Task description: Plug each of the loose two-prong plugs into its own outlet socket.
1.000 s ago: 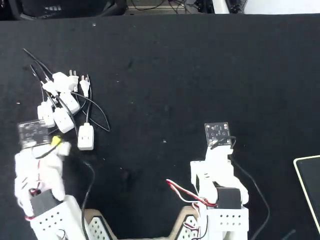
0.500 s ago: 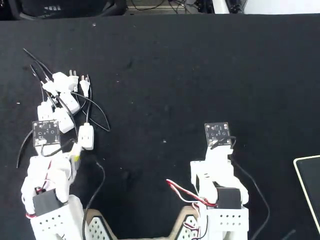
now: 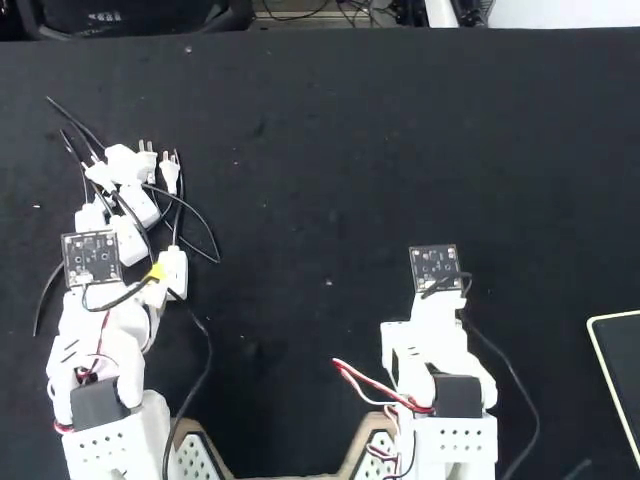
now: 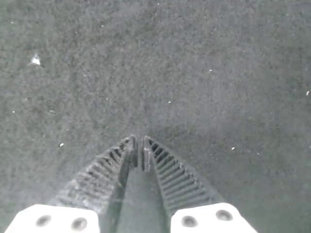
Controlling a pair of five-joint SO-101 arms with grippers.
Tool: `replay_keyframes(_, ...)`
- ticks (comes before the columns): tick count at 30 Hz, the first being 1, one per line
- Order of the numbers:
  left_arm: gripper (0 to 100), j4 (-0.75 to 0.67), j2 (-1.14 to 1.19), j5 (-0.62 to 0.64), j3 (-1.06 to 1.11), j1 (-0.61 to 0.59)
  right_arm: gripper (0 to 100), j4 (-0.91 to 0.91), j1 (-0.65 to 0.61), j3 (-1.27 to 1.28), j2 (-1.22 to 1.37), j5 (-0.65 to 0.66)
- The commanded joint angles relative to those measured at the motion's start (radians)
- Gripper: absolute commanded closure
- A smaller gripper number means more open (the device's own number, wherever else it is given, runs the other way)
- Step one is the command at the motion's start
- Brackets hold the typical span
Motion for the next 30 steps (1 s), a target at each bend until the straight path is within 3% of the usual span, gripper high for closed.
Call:
replay_keyframes(1, 74, -0.031, 0.005, 0.015, -0.024, 0.018, 97.3, 0.006, -0.009, -0.001, -0.097, -0.005)
replay_keyframes(5, 74, -0.028, 0.02, 0.052, -0.059, 0.018, 97.3, 0.006, -0.009, -0.001, -0.097, -0.005)
replay_keyframes(9, 74, 0.034, 0.143, 0.068, -0.231, 0.016, 97.3, 0.006, -0.009, -0.001, -0.097, -0.005)
replay_keyframes(30, 72, -0.012, 1.274, 0.068, -0.811, 0.016, 97.3, 0.006, -0.009, -0.001, -0.097, -0.005)
